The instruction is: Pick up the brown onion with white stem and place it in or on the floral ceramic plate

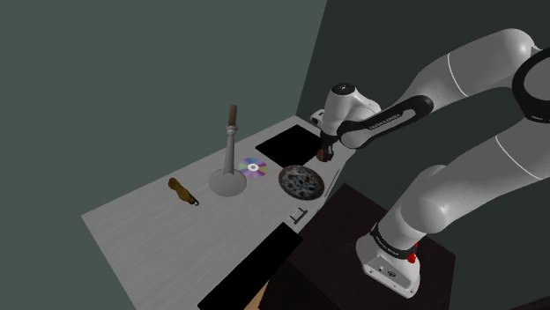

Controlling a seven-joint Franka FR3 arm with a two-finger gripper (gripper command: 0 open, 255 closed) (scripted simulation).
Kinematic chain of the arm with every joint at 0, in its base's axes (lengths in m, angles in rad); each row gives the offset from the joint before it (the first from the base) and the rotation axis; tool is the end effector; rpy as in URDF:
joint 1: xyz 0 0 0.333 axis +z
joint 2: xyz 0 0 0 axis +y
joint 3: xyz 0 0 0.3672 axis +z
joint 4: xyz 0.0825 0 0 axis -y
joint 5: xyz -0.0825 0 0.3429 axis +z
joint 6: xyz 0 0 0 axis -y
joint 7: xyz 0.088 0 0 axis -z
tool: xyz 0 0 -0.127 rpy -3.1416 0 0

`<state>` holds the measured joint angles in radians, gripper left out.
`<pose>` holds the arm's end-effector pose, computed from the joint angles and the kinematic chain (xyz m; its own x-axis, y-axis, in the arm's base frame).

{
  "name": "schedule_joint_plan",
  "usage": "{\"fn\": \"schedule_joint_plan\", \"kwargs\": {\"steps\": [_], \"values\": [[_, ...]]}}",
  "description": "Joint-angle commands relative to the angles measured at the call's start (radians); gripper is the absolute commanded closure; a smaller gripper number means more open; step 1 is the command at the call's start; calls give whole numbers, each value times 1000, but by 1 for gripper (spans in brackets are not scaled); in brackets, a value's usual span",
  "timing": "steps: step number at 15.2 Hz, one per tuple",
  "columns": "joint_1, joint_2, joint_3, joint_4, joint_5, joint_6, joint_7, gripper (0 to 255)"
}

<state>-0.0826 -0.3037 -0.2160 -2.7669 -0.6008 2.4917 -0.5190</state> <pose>0.3252 -0.1030 0.3666 0.7626 0.6215 -0.1791 0.6465 -0.7238 0.2411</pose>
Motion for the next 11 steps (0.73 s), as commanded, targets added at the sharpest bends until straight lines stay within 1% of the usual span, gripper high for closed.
{"fn": "schedule_joint_plan", "kwargs": {"steps": [1,9,11], "values": [[0,0,0,0,0,0,0,255],[0,0,0,0,0,0,0,255],[6,-28,0,6,17,-33,-18,255]]}}
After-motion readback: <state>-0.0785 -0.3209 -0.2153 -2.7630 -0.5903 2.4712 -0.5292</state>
